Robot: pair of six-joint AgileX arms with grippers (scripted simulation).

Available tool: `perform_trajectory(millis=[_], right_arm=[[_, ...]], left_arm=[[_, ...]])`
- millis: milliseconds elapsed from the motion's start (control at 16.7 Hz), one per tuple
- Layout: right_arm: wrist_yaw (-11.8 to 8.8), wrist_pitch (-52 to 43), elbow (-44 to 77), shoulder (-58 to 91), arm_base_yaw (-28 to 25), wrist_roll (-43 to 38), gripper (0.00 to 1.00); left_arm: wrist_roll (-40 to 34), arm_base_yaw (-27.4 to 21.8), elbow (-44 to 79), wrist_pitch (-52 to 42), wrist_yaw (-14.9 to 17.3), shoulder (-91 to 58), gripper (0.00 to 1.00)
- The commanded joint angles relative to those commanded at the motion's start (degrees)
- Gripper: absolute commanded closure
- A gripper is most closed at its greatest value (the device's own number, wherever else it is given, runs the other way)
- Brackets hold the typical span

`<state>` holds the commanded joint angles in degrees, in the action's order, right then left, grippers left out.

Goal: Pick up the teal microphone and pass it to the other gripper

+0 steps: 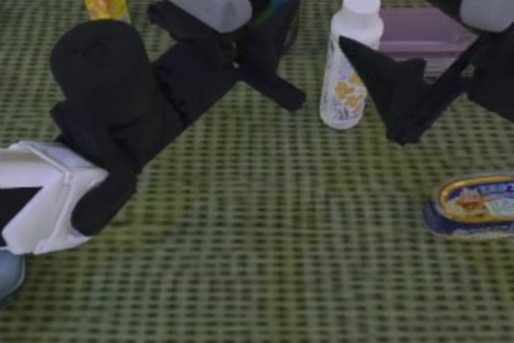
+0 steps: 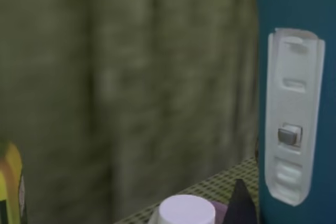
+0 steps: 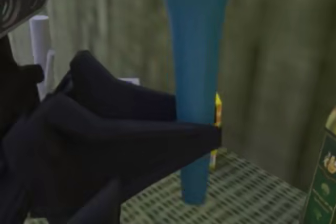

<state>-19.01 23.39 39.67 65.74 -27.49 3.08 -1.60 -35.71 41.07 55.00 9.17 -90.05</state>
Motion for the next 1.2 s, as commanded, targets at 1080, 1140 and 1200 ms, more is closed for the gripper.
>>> perform_trajectory(millis=[1080,1140,1200], right_arm=[[3.9,6.0,19.1,24.4,-7.1,0.2,0.00],[4.3,6.3,20.4,25.8,-7.5,0.2,0.00],[4.6,6.5,21.1,26.5,-7.7,0.2,0.00]], left_arm=[[0.0,0.0,0.0,0.0,0.0,0.0,1.00],[0.0,0.0,0.0,0.0,0.0,0.0,1.00],[0.0,0.0,0.0,0.0,0.0,0.0,1.00]])
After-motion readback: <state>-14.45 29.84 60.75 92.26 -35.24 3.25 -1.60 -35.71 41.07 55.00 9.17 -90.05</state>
